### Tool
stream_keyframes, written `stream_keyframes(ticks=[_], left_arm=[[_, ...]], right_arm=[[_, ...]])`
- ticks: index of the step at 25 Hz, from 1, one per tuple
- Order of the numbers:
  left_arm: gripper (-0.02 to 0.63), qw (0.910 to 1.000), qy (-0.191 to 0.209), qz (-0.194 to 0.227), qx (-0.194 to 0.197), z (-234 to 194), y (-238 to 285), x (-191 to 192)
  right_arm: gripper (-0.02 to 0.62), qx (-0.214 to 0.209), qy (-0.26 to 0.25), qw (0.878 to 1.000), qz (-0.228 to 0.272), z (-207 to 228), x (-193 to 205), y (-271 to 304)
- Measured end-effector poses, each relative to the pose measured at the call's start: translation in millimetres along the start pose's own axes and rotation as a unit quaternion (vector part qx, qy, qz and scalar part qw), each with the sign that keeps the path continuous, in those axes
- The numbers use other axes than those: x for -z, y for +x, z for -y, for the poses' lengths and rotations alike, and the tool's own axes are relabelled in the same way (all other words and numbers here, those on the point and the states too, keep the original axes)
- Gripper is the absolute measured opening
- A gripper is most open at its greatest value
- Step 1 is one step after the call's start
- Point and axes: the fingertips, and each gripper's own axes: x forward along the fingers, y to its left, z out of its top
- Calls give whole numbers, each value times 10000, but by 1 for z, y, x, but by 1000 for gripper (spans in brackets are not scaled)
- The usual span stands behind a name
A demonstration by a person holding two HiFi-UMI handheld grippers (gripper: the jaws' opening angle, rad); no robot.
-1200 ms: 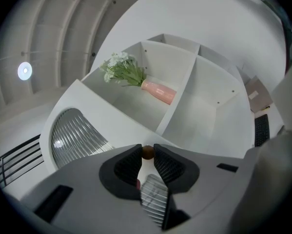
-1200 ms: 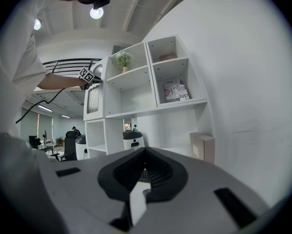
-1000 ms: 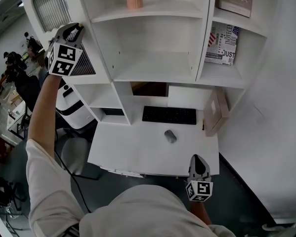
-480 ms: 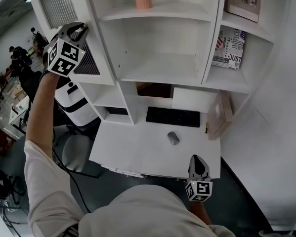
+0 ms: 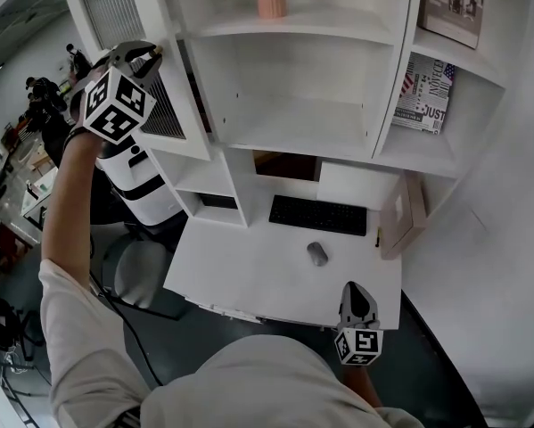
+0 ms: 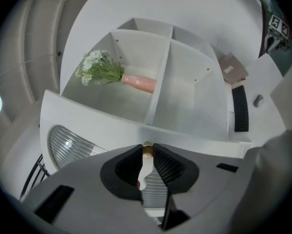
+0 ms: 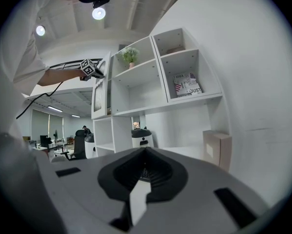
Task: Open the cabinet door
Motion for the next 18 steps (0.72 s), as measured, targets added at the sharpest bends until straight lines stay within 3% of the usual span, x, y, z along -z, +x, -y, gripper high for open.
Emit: stream_keyframes(ticks=[6, 18], left_arm=[[71, 9992, 313, -226, 41, 1, -9, 4], [69, 9980, 513, -373, 54, 2, -32, 12]], right_arm=[[3, -126, -21, 9999, -4, -6, 0, 6], [3, -287, -34, 9996, -55, -10, 3, 13]])
